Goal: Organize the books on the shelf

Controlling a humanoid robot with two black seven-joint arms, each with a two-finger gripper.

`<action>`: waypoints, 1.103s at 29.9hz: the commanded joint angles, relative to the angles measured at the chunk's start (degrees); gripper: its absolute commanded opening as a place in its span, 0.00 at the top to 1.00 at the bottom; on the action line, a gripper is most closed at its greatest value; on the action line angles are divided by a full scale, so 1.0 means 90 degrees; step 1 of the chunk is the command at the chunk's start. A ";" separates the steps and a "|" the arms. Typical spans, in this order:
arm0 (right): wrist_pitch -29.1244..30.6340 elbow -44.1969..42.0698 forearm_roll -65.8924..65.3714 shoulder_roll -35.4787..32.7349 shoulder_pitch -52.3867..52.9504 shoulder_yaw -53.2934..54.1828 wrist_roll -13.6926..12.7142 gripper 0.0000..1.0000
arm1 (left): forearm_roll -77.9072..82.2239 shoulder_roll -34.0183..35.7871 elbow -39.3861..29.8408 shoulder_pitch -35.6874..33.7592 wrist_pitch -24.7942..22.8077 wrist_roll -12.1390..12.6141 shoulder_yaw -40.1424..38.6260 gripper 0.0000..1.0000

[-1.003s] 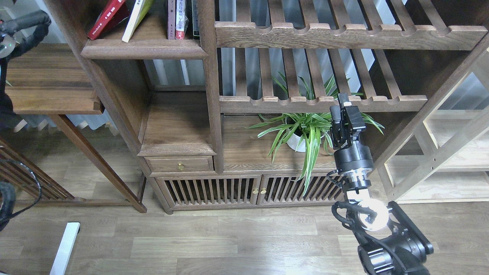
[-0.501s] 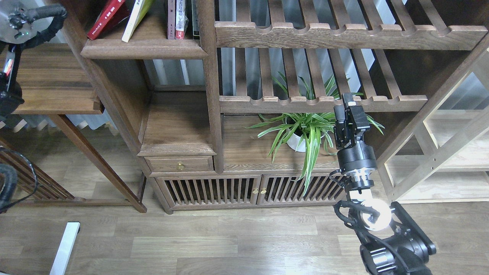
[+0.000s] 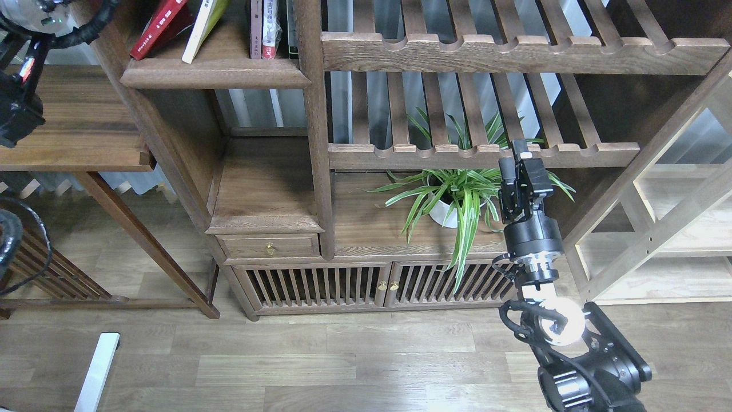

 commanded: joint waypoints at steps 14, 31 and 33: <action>0.0000 0.0000 -0.0004 -0.0002 -0.0001 -0.0029 0.0000 0.36 | -0.0043 -0.0246 0.1007 -0.0365 -0.0320 -0.0278 0.0034 0.97; 0.0000 0.0010 0.0006 -0.0012 -0.0001 -0.0029 -0.0010 0.36 | -0.0062 -0.0412 0.1349 -0.0502 -0.0477 -0.0435 0.0268 0.89; 0.0000 0.0010 -0.0004 -0.0012 -0.0001 -0.0029 -0.0010 0.36 | -0.0062 -0.0412 0.1349 -0.0502 -0.0477 -0.0435 0.0308 0.86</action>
